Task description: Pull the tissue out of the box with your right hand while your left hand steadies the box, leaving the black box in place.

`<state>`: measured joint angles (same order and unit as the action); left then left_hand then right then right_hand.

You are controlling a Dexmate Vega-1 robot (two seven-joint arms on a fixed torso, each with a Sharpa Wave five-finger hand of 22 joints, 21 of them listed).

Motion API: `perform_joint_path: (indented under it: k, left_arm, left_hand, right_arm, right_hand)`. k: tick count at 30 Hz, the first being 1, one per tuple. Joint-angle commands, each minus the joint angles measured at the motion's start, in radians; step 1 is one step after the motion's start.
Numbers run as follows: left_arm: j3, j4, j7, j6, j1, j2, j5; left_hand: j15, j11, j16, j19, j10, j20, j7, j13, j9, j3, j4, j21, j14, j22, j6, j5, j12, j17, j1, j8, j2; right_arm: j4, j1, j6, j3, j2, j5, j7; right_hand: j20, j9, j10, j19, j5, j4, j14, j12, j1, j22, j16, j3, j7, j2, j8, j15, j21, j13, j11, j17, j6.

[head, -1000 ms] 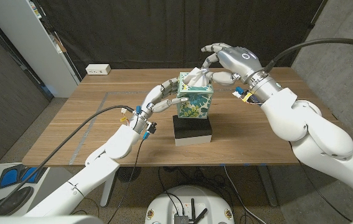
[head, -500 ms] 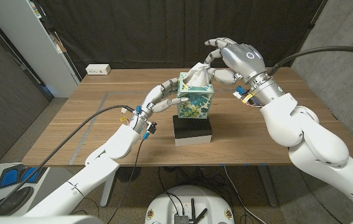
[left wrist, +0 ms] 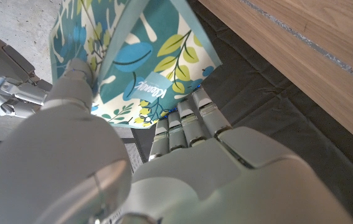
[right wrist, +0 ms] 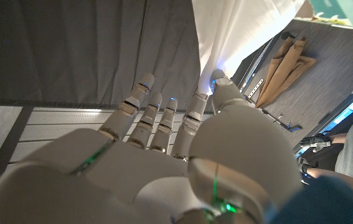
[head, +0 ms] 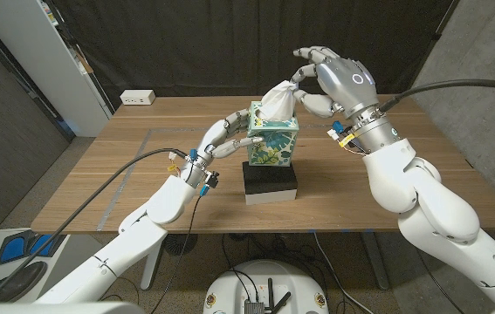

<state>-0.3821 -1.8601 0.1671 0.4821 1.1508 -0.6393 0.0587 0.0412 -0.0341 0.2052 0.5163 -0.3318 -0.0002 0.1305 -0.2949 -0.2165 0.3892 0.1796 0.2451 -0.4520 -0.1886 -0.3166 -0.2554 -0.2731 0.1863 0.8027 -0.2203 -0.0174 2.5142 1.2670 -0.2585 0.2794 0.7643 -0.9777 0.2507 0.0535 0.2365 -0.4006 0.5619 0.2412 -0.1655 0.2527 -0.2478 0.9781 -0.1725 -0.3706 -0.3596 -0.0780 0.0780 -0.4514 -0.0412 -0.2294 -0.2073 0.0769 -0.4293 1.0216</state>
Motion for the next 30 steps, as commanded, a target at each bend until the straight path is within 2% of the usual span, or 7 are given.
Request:
perform_joint_path:
  k: [1, 5, 12, 20, 22, 25, 30]
  left_arm:
    - [0.007, 0.001, 0.006, 0.020, 0.012, 0.004, -0.001]
    - [0.011, 0.004, 0.011, 0.034, 0.015, 0.006, -0.007]
    - [0.023, 0.003, 0.013, 0.038, 0.015, 0.003, -0.017]
    - [0.025, 0.043, 0.014, 0.085, 0.013, 0.016, -0.011]
    - [0.018, 0.053, -0.011, 0.082, 0.002, 0.019, 0.033]
    - [0.034, 0.042, 0.019, 0.089, 0.009, 0.024, -0.010]
    - [0.035, 0.036, -0.011, 0.092, 0.009, 0.010, 0.016]
  left_hand:
    - [0.007, 0.003, -0.002, 0.013, -0.011, -0.011, 0.007, -0.005, -0.001, 0.015, -0.011, 0.003, 0.000, -0.004, -0.013, -0.005, 0.004, 0.002, 0.080, -0.003, 0.090]
    - [0.006, -0.002, -0.002, 0.013, -0.010, -0.010, 0.006, -0.005, -0.001, 0.015, -0.011, 0.002, 0.000, -0.004, -0.012, -0.005, 0.005, 0.002, 0.080, -0.003, 0.090]
    - [0.008, 0.002, -0.001, 0.012, -0.013, -0.011, 0.005, -0.006, -0.001, 0.015, -0.010, 0.002, -0.001, -0.004, -0.012, -0.004, 0.005, 0.002, 0.080, -0.002, 0.089]
    - [0.009, 0.003, -0.002, 0.011, -0.011, -0.011, 0.004, -0.006, -0.001, 0.014, -0.010, 0.002, 0.000, -0.003, -0.013, -0.004, 0.006, 0.002, 0.080, -0.002, 0.088]
    - [0.009, 0.005, -0.002, 0.010, -0.011, -0.010, 0.004, -0.007, -0.001, 0.014, -0.010, 0.001, 0.000, -0.003, -0.013, -0.004, 0.007, 0.002, 0.081, -0.002, 0.088]
    - [0.008, 0.001, -0.002, 0.010, -0.012, -0.010, 0.003, -0.007, -0.001, 0.014, -0.009, 0.001, 0.000, -0.003, -0.014, -0.004, 0.007, 0.002, 0.082, -0.002, 0.088]
    - [0.010, 0.005, -0.002, 0.009, -0.012, -0.009, 0.003, -0.007, -0.001, 0.013, -0.009, 0.000, 0.002, -0.003, -0.014, -0.003, 0.007, 0.002, 0.083, -0.001, 0.088]
  right_arm:
    - [-0.009, 0.018, -0.033, 0.032, -0.064, -0.092, 0.067]
    - [-0.022, 0.024, -0.026, 0.041, -0.086, -0.110, 0.138]
    - [-0.028, 0.029, -0.013, 0.051, -0.103, -0.137, 0.209]
    - [-0.030, 0.013, -0.018, 0.073, -0.137, -0.150, 0.231]
    - [-0.031, 0.005, -0.018, 0.078, -0.141, -0.159, 0.233]
    - [-0.033, -0.005, -0.024, 0.087, -0.151, -0.171, 0.234]
    - [-0.045, -0.015, -0.032, 0.097, -0.173, -0.171, 0.254]
  right_hand:
    - [-0.002, 0.003, -0.013, 0.013, -0.003, -0.002, 0.014, -0.006, 0.004, -0.003, -0.009, 0.008, -0.005, 0.007, -0.003, -0.040, -0.005, -0.006, 0.004, -0.005, 0.002]
    - [-0.002, 0.003, -0.013, 0.014, -0.005, -0.001, 0.015, -0.005, 0.003, -0.003, -0.010, 0.009, -0.009, 0.008, -0.002, -0.040, -0.004, -0.006, 0.004, -0.007, 0.002]
    - [-0.003, 0.005, -0.017, 0.017, -0.009, 0.001, 0.016, -0.005, 0.002, -0.004, -0.013, 0.012, -0.009, 0.009, -0.002, -0.042, -0.003, -0.007, 0.006, -0.010, 0.002]
    - [-0.001, 0.006, -0.022, 0.020, -0.013, 0.002, 0.019, -0.004, 0.001, -0.004, -0.018, 0.016, -0.017, 0.009, -0.002, -0.050, -0.002, -0.008, 0.011, -0.015, 0.002]
    - [-0.001, 0.006, -0.022, 0.020, -0.014, 0.002, 0.019, -0.004, 0.000, -0.004, -0.018, 0.018, -0.018, 0.009, -0.002, -0.049, -0.001, -0.009, 0.010, -0.016, 0.003]
    - [0.000, 0.005, -0.025, 0.019, -0.015, 0.003, 0.018, -0.004, -0.001, -0.004, -0.019, 0.019, -0.021, 0.009, -0.001, -0.052, 0.000, -0.009, 0.013, -0.017, 0.001]
    - [0.000, 0.004, -0.028, 0.019, -0.017, 0.004, 0.017, -0.004, -0.003, -0.004, -0.019, 0.021, -0.021, 0.010, -0.001, -0.052, 0.001, -0.010, 0.015, -0.019, 0.002]
